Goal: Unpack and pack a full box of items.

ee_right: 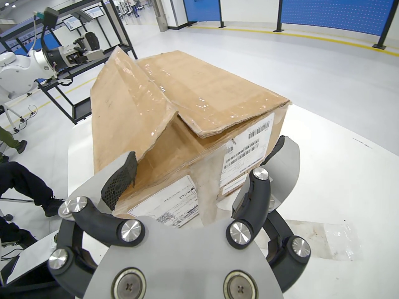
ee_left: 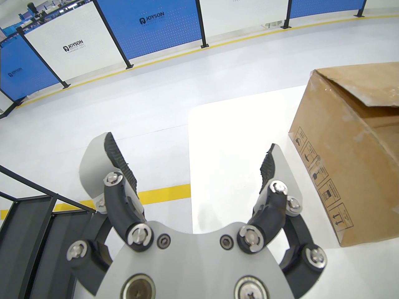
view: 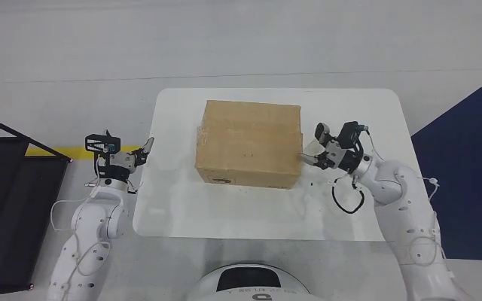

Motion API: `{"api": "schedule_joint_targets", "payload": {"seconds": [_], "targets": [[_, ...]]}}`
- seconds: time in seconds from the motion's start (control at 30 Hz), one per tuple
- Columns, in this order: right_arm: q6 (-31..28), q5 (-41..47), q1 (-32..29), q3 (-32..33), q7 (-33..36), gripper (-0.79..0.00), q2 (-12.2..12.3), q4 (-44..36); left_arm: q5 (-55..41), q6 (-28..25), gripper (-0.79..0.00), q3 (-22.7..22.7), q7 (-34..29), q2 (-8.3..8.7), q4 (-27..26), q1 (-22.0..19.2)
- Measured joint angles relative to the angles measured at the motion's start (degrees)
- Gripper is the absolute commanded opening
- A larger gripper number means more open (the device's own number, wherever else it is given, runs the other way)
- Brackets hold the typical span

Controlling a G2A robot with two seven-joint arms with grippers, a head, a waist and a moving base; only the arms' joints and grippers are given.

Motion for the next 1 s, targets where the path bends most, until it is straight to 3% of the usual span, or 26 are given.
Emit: {"api": "schedule_joint_targets", "payload": {"seconds": [0.33, 0.53, 0.77, 1.0], "targets": [[-1.2, -6.6, -5.0, -1.0, -4.4, 0.000, 2.4, -8.5, 0.0, 0.0, 0.000, 0.0, 0.0, 0.00, 0.0, 0.0], [-0.2, -7.0, -5.6, 0.2, -6.1, 0.000, 3.2, -6.8, 0.0, 0.0, 0.000, 0.0, 0.0, 0.00, 0.0, 0.0], [-0.5, 6.6, -1.3, -3.4, 1.0, 0.000, 3.2, -0.2, 0.0, 0.0, 0.000, 0.0, 0.0, 0.00, 0.0, 0.0], [-1.2, 19.2, 0.9, -5.3, 6.0, 0.000, 4.1, 0.9, 0.0, 0.0, 0.000, 0.0, 0.0, 0.00, 0.0, 0.0]]}}
